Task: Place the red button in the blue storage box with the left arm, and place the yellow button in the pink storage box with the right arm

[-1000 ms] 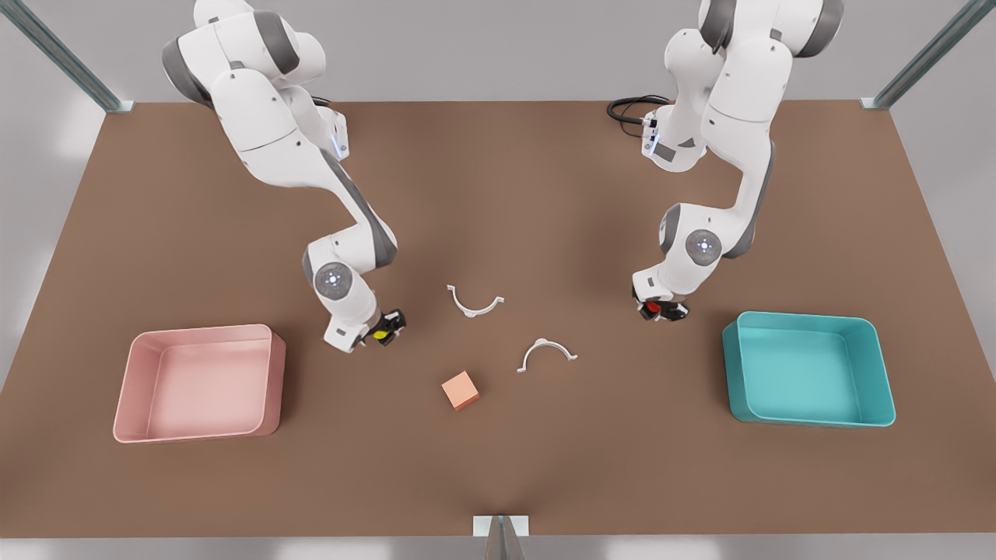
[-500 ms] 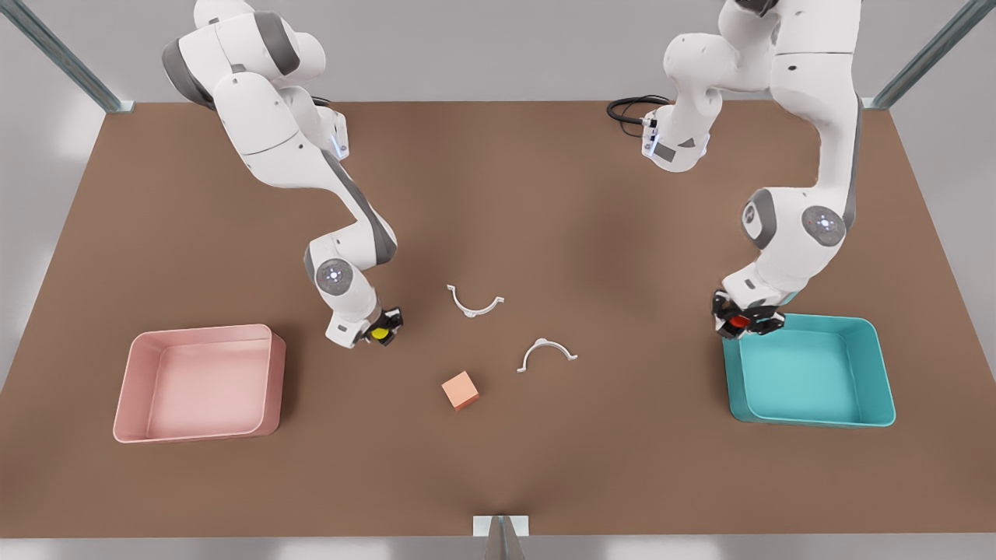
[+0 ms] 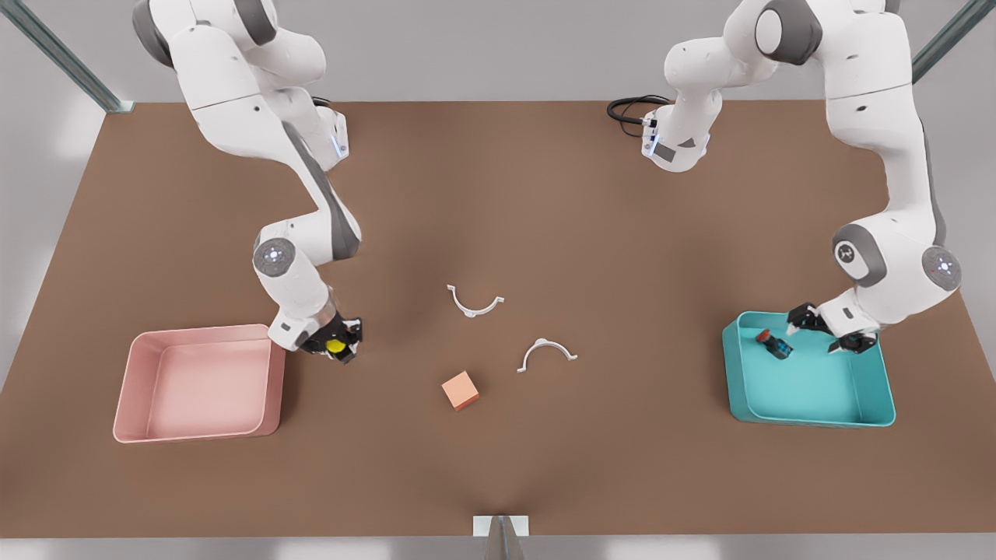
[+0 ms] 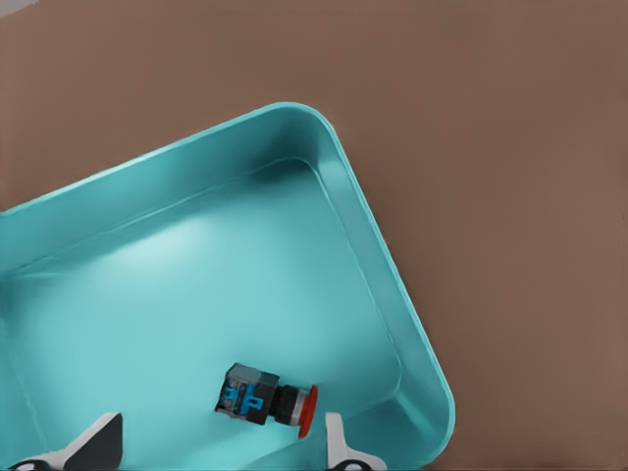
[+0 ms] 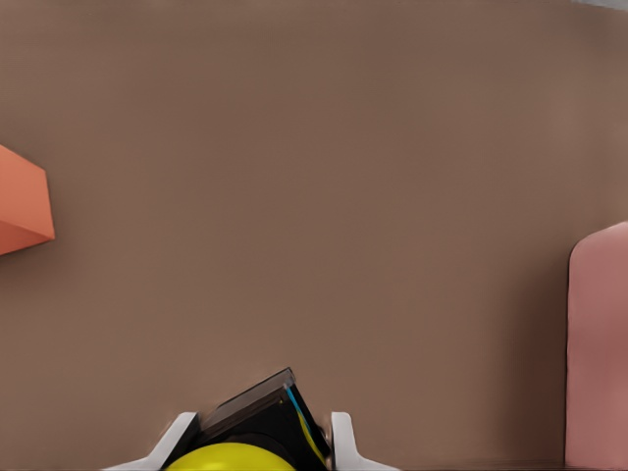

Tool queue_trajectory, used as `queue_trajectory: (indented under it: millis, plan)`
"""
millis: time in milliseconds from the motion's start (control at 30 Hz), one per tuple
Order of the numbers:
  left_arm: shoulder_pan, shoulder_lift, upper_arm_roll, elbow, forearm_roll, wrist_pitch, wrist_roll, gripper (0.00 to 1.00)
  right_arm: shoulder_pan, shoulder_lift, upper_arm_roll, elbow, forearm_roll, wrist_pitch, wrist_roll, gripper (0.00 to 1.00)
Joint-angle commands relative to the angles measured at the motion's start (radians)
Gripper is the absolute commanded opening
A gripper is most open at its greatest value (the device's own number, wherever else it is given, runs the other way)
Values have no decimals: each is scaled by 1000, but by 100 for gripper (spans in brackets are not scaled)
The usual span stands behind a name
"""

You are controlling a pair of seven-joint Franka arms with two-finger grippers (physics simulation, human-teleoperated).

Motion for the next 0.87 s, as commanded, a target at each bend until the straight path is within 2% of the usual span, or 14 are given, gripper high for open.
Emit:
queue_trajectory:
  millis: [0,67,133,200,300,367,500,533,567,600,633,667,700,833]
  plan:
    - [-29,-63,-1,21,5,-136,-267,100,-60,-42,-2,8,-3,-83,-204,52]
    - [-94,-74,-1,217,10,-363,-651,100,-83,-44,-35,57,2,-216,-268,53]
    - [-127,-81,-7,339,13,-518,-816,100,-111,-8,-80,114,96,-265,-443,54]
    - [-114,-144,-159,359,218,-541,-885,100,-158,-10,-94,106,96,-268,-535,55]
    - [-143,-137,-165,487,223,-694,-913,100,-231,18,-100,94,99,-264,-621,56]
    - [-146,-135,-165,487,223,-693,-911,100,-240,32,-104,95,120,-264,-638,100]
    - [-157,-134,-165,487,220,-694,-911,100,-237,59,-117,157,123,-268,-638,100]
    - [-157,-135,-164,487,218,-694,-910,100,-217,-3,-106,161,125,-314,-560,100]
    - [-157,-135,-165,487,218,-694,-910,100,-180,-94,-100,186,114,-493,-408,100]
    - [-157,-135,-165,487,217,-694,-910,100,-133,-125,-106,383,65,-800,-252,100]
    - [-157,-135,-165,487,217,-694,-910,100,-120,-122,-97,544,14,-996,-170,100]
    - [-158,-135,-165,487,215,-694,-910,100,-137,-77,-75,658,14,-1103,-162,100]
    - [-158,-135,-165,487,215,-696,-910,100,-178,-47,-8,710,8,-1156,-136,100]
    - [-158,-135,-165,487,217,-696,-910,100,-178,-45,-2,704,8,-1163,-125,100]
